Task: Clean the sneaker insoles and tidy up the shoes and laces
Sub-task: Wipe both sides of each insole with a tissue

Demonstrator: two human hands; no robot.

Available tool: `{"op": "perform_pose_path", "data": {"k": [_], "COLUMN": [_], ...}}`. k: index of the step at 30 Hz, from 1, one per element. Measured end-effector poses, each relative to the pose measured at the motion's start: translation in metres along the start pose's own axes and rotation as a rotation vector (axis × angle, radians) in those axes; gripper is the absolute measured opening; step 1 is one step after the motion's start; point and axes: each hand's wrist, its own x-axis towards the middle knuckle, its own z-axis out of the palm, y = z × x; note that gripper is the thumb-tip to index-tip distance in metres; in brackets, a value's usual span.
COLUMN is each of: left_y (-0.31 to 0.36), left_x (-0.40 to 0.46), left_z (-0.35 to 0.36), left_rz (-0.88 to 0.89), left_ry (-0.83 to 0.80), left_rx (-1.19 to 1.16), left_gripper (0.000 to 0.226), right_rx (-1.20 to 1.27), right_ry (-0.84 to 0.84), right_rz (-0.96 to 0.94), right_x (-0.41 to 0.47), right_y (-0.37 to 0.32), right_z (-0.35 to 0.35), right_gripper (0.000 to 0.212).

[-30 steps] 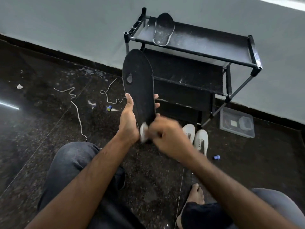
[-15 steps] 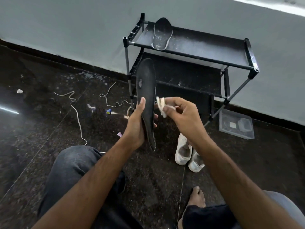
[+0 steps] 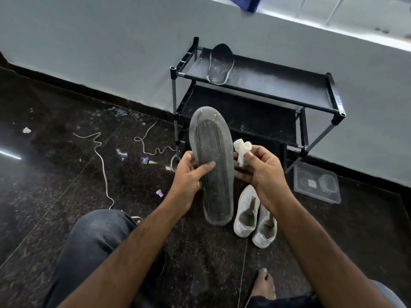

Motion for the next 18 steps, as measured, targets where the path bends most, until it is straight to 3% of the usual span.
{"op": "perform_pose_path", "data": {"k": [7,11,14,18], "left_y": [0.013,0.015,0.017,0.016], "left_x": [-0.009,-0.011,-0.012,-0.014], "left_z": [0.005,0.004,0.007,0.008], "left_rz": [0.131,0.130,0.154,0.184], "left_ry": [-0.069,-0.078,-0.122,-0.219], "left_rx": [0.065,0.061,0.042,0.016], "left_gripper": [0.038,0.046,0.062,0.078], "right_rx": [-0.449,-0.766,-0.983,-1.533], "right_ry": [-0.068,0.123,-0.111,-0.448], "right_rz": [-0.153,-0.581,-0.855,-1.166], "right_x": [-0.007,-0.005,-0.009,0.004], "right_y": [-0.006,-0.013,-0.017,-0.022], "right_z": [0.004,0.002,0.015,0.022], "right_gripper": [0.010,0.009,0.015,0.022]}}
